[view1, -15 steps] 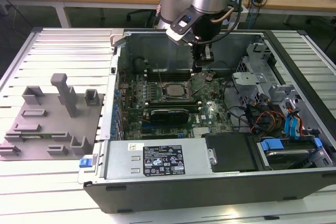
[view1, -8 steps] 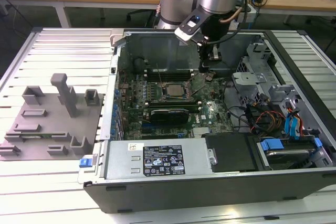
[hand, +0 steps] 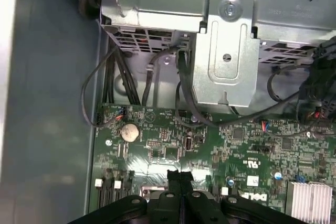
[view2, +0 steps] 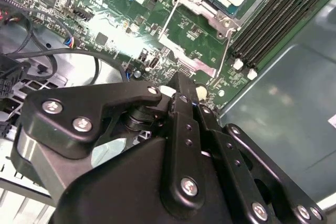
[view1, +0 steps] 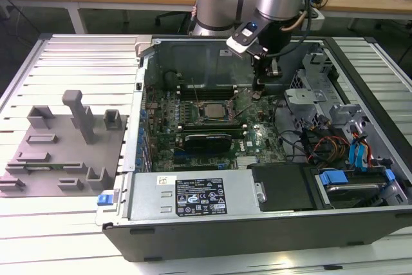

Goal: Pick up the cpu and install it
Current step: 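Close the cpu cover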

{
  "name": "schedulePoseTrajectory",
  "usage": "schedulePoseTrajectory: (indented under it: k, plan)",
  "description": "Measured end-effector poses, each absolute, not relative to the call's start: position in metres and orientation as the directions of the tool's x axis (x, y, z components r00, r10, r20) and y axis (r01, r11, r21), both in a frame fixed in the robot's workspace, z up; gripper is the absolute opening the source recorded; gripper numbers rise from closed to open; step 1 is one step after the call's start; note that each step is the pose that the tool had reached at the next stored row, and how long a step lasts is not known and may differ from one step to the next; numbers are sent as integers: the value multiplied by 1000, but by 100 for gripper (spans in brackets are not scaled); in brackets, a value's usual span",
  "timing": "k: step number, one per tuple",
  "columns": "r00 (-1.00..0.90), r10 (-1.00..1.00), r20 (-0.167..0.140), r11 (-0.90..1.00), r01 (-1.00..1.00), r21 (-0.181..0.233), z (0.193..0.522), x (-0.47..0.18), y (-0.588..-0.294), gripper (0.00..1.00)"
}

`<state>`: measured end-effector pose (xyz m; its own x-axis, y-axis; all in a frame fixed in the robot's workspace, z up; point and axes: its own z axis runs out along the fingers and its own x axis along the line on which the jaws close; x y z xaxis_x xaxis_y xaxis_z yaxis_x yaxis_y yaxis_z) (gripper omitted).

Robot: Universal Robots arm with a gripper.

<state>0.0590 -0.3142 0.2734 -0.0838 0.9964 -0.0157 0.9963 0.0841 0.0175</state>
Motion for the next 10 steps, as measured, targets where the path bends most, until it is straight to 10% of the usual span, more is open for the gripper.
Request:
schedulePoseTrajectory:
  k: [10]
  plan:
    - [-84,996,-15,84,996,14,248,69,-314,11]
